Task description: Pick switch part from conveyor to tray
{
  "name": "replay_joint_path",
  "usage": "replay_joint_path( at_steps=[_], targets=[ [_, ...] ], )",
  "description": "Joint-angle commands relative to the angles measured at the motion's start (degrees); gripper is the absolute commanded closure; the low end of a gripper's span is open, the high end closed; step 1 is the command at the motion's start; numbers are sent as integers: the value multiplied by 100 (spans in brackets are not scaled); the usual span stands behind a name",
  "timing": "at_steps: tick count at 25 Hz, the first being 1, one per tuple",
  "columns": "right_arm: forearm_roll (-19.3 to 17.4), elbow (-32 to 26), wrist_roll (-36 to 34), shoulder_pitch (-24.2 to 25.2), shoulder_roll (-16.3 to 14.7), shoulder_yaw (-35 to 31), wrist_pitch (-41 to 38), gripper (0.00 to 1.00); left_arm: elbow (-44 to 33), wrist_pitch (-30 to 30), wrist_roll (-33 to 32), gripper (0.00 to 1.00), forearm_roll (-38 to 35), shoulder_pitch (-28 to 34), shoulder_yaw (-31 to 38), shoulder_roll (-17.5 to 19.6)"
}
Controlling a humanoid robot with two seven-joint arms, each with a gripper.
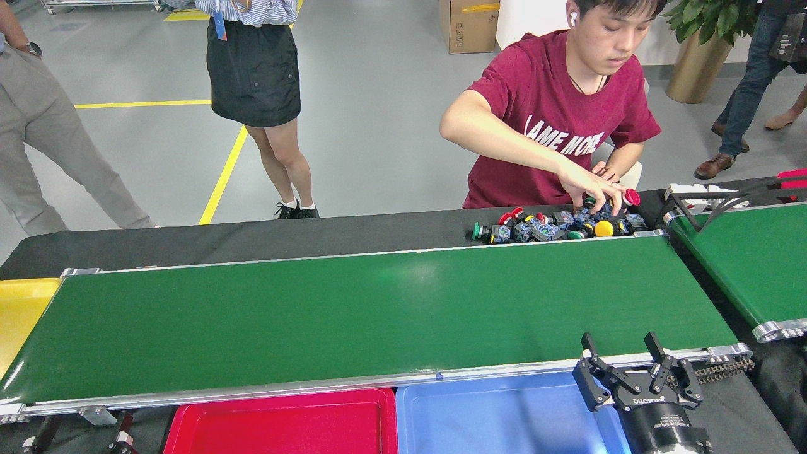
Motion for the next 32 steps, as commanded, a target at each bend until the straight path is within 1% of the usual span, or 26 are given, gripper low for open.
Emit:
replay_joint_path(
  at_steps=[1, 5, 7, 9, 12, 15, 18, 20, 22, 25, 26, 30, 32],
  targets=[
    [-5, -78, -11, -69, -33, -31, -26, 1, -50, -44, 24, 0, 6, 4, 16, -29],
    [-14, -122, -284, -34, 3, -22, -35, 1, -32, -70, 24, 0, 6, 56, 7, 50],
    [-14, -122, -354, 27, -6, 13, -44, 1, -32, -70, 41, 0, 102, 65, 95, -20],
    [-14, -122, -363, 142, -6, 31, -131, 1, 3, -70, 59, 0, 340, 56, 113, -20],
    [-14, -122, -354, 159, 11, 31, -175, 1, 196, -62, 59, 0, 621, 30, 113, -2],
    [-14, -122, -363, 159, 29, 31, -175, 1, 223, -70, 59, 0, 630, -14, 104, 121],
    [-23, -122, -407, 159, 38, 31, -175, 1, 249, -62, 50, 0, 595, -5, 42, 499],
    [-14, -122, -424, 168, 38, 31, -175, 1, 249, -62, 32, 0, 586, 39, 42, 630],
    [-23, -122, -547, 159, 82, 22, -158, 1, 249, -26, 32, 0, 586, 48, 42, 586],
    [-23, -122, -1057, 159, 126, 13, -158, 1, 231, -26, 32, 0, 551, 56, 25, 569],
    [-23, -122, -1119, 168, 117, 22, -167, 1, 223, -26, 32, 0, 516, 56, 25, 560],
    [-23, -114, -1066, 159, 117, 22, -175, 1, 179, 0, 32, 0, 507, 48, 25, 542],
    [-32, -114, -1048, 159, 117, 22, -175, 1, 179, 9, 32, 0, 489, 48, 25, 455]
  ],
)
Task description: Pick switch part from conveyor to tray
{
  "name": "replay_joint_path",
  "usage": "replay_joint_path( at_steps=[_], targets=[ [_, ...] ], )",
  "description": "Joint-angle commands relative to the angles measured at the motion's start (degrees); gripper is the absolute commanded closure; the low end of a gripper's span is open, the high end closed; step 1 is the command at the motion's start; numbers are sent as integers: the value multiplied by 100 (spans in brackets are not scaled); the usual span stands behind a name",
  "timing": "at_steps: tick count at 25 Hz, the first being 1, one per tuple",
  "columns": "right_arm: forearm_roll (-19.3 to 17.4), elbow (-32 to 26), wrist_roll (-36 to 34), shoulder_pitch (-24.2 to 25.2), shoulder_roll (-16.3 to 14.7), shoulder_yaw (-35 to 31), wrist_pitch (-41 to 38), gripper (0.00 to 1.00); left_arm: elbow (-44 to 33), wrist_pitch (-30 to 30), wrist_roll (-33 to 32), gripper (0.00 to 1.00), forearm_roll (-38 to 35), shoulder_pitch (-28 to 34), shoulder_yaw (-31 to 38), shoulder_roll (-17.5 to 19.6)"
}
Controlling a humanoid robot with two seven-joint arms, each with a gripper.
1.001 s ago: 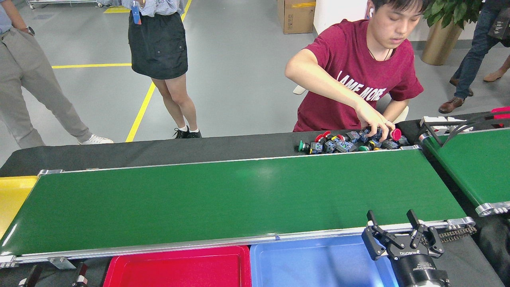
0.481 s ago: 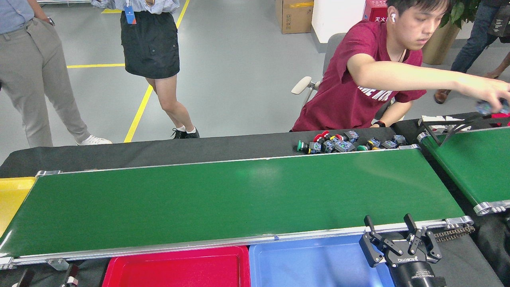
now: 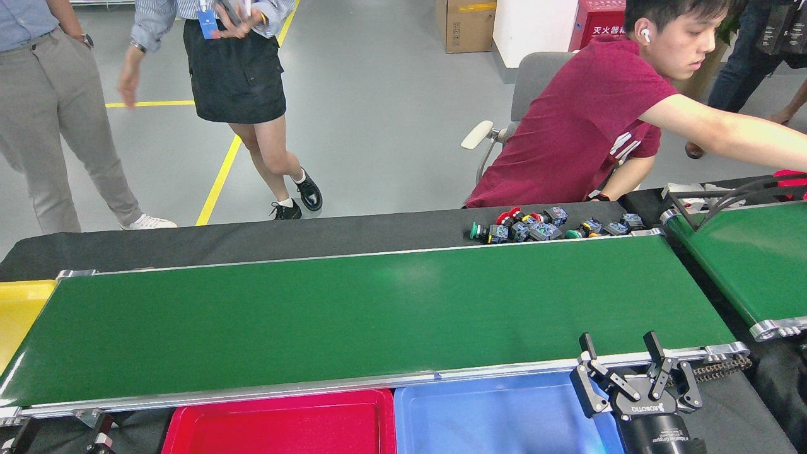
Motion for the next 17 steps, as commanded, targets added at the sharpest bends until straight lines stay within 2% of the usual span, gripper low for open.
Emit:
replay_joint_path(
  at_steps=[1, 9, 11, 17],
  targets=[
    [-31, -77, -32, -30, 6, -19, 5, 1, -76, 24, 15, 0, -15, -9, 19, -66],
    [-39, -77, 618, -22, 67, -19, 5, 1, -58, 24, 15, 0, -23, -18, 19, -101],
    [-39, -77, 618, -30, 155, -19, 5, 1, -58, 24, 15, 0, -23, -18, 28, -101],
    [-39, -77, 592, -30, 164, -19, 5, 1, -40, 24, 24, 0, -15, -18, 63, -93]
  ],
)
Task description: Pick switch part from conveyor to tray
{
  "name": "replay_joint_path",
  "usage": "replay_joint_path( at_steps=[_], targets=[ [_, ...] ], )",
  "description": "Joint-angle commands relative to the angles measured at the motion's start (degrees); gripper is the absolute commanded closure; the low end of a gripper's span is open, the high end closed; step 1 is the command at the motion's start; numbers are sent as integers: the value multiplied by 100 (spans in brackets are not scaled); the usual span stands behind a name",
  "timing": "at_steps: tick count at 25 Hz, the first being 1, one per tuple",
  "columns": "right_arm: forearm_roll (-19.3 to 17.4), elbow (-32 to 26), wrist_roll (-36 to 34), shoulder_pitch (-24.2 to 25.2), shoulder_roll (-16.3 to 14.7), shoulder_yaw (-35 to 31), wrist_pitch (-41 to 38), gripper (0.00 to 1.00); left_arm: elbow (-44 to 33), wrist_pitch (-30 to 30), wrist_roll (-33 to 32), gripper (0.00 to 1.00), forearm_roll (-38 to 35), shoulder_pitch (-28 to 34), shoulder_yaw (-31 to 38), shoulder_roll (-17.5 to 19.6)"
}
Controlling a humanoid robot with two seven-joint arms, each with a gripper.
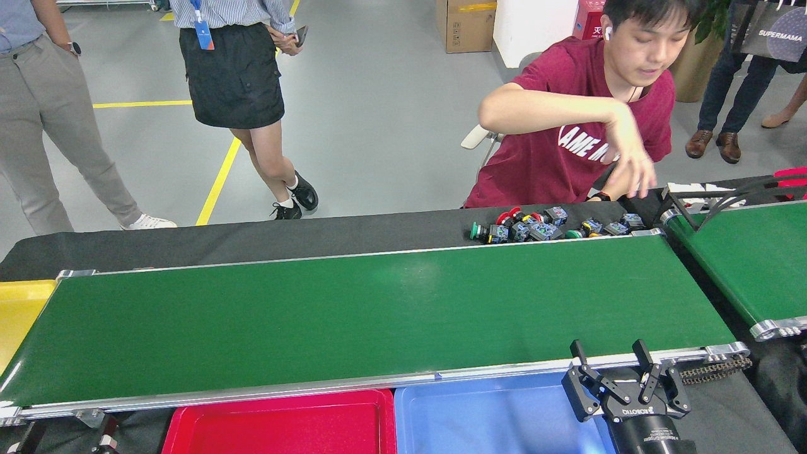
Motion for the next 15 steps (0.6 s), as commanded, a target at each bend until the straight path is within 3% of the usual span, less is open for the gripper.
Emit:
replay_joint_path(
  at_steps=[1, 15],
  targets=[
    [-14, -78, -3, -30, 21, -19, 5, 1, -44, 10, 29, 0, -11, -17, 45, 23],
    [-14, -78, 6, -21, 12, -19, 5, 1, -44, 2, 29, 0, -2, -8, 63, 23]
  ],
)
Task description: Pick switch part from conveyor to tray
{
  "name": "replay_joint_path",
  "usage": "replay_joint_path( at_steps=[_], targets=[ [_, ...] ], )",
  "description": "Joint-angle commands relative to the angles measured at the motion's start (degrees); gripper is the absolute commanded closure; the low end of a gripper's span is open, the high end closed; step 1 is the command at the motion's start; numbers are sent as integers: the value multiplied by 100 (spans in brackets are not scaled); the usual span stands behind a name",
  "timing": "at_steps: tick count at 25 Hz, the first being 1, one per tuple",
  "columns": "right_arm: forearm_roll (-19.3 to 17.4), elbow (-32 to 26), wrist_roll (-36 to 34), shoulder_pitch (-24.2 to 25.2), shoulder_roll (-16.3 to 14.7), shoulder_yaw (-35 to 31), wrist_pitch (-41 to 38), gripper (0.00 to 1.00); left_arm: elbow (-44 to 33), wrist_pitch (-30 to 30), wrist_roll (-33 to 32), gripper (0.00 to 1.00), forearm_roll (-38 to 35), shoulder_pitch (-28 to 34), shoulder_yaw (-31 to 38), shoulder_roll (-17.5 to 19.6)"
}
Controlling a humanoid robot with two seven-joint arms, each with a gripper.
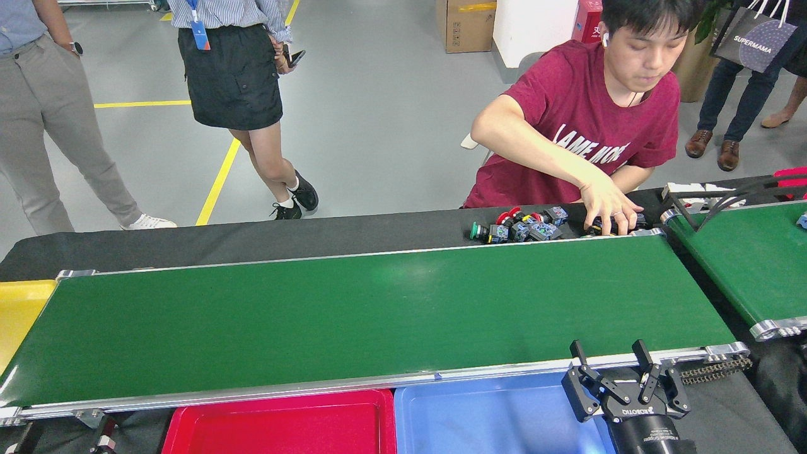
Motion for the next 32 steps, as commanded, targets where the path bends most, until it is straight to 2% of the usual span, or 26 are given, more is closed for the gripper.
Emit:
replay_joint_path(
  at_steps=[1, 32],
  targets=[
    [-14, -78, -19, -21, 12, -19, 5, 1, -48, -1, 32, 0, -2, -9, 43, 23],
    [-14, -25, -28, -12, 3, -10, -74, 1, -110, -9, 32, 0, 7, -9, 34, 23]
  ],
)
